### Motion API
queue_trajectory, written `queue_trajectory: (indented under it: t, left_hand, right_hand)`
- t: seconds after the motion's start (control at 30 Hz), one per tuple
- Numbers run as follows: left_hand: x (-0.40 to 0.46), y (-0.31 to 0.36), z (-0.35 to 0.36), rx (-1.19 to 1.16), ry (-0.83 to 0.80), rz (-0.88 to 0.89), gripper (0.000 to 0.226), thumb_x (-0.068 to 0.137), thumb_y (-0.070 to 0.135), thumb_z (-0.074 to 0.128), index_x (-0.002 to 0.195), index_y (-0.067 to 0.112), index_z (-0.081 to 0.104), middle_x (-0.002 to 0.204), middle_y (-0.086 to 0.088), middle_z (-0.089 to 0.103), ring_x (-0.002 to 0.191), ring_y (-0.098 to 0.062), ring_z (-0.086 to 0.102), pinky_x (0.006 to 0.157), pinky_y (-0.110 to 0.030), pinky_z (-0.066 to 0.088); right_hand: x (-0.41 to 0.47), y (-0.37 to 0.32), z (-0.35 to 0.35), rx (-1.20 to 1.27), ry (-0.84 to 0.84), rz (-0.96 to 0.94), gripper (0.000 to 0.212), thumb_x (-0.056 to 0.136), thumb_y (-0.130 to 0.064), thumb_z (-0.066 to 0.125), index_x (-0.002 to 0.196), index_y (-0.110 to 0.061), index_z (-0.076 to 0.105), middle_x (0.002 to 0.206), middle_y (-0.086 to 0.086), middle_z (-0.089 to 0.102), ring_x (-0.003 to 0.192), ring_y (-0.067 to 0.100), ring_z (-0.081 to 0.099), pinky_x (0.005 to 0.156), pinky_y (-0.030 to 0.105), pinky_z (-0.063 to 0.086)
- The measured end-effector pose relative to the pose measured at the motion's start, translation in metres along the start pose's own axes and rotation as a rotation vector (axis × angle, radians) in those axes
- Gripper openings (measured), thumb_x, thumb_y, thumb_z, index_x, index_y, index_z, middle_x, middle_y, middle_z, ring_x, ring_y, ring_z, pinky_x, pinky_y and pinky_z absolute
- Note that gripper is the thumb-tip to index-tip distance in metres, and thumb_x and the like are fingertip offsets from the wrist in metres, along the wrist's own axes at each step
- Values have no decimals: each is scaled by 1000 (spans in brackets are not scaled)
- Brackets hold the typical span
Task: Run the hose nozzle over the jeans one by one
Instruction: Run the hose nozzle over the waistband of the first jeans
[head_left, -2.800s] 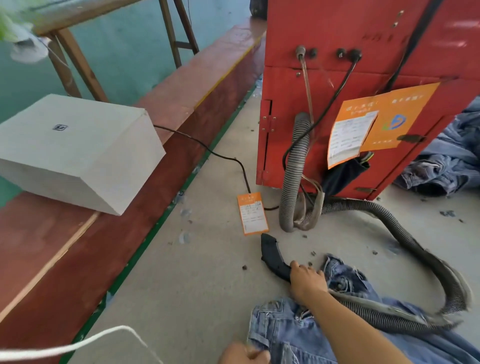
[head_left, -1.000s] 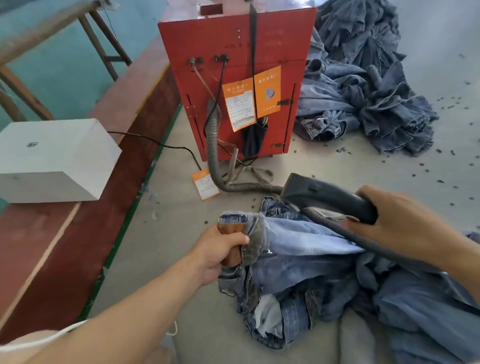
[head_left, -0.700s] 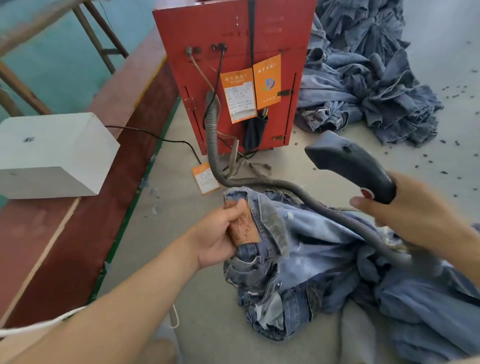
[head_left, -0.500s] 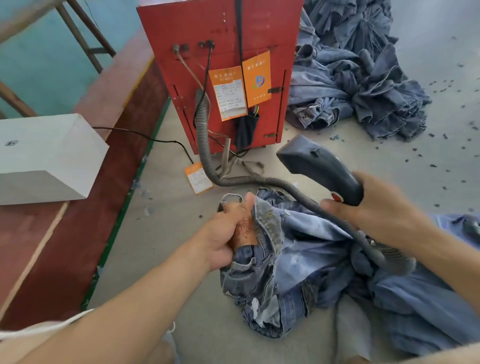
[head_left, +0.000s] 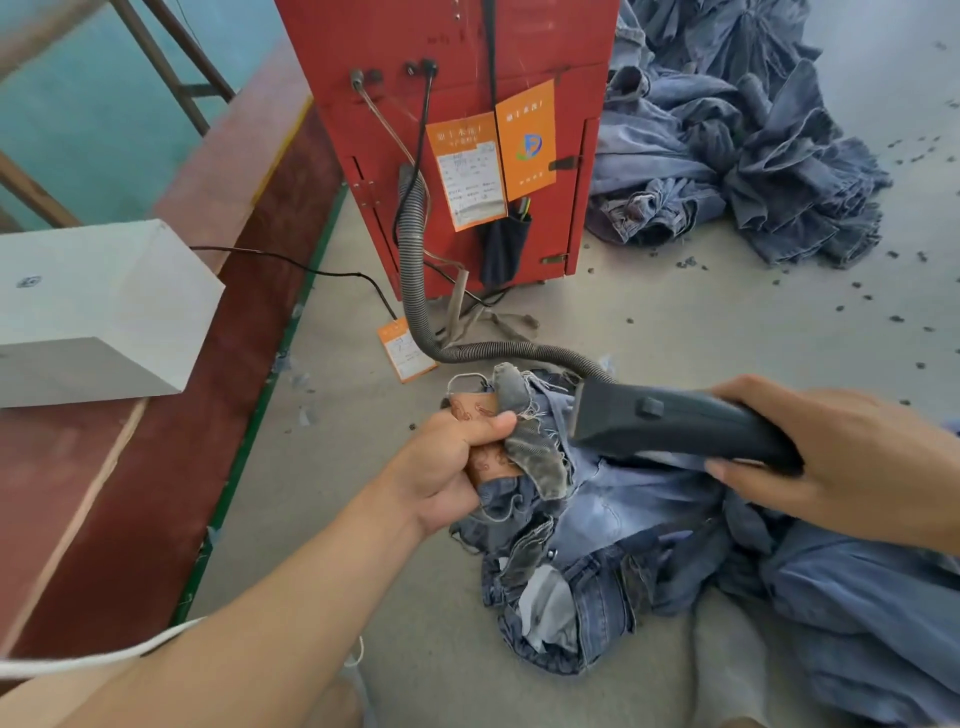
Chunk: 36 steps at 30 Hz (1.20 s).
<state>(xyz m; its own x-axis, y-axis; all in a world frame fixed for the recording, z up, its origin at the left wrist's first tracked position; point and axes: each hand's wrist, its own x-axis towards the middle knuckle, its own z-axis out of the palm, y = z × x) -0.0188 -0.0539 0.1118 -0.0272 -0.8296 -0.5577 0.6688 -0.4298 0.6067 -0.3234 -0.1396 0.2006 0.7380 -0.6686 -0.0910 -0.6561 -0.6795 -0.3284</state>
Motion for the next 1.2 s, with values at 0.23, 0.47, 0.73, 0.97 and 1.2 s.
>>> queue_trajectory:
  t: [0.23, 0.47, 0.73, 0.97, 1.2]
  left_hand:
    - [9, -5, 7, -69, -53, 28, 25, 86, 2, 61, 107, -2, 72, 105, -23, 76, 92, -32, 77, 74, -42, 63]
    - [15, -14, 11, 112, 113, -47, 19, 93, 27, 71, 99, 9, 72, 96, -17, 78, 85, -28, 77, 75, -44, 63]
    - [8, -35, -15, 952, 179, -135, 23, 87, 8, 72, 74, 26, 66, 59, 2, 59, 43, -10, 42, 46, -23, 32]
    - [4, -18, -17, 381, -32, -138, 25, 103, 10, 57, 125, 0, 63, 110, -21, 69, 98, -32, 68, 90, -43, 56]
    - [-5, -12, 14, 84, -318, -15, 34, 92, -3, 59, 125, -7, 65, 119, -25, 70, 105, -34, 73, 90, -43, 59]
  right_hand:
    - [0, -14, 10, -110, -5, 74, 39, 81, -78, 47, 92, -41, 52, 53, -22, 47, 50, 0, 52, 44, 13, 28]
    - [12, -7, 3, 157, 246, 226, 26, 82, -61, 65, 83, -41, 48, 64, -12, 60, 70, -1, 59, 48, 28, 38]
    - [-3, 4, -4, 186, 135, 229, 25, 81, -63, 64, 86, -44, 49, 76, -29, 62, 65, -1, 61, 45, 26, 38]
    - [-11, 1, -7, 181, -17, 139, 39, 75, -82, 47, 93, -47, 53, 77, -23, 65, 64, 1, 62, 64, 26, 50]
    - [-21, 13, -18, 155, -106, 63, 31, 80, -90, 44, 109, -77, 40, 78, -34, 64, 65, -5, 62, 53, 18, 47]
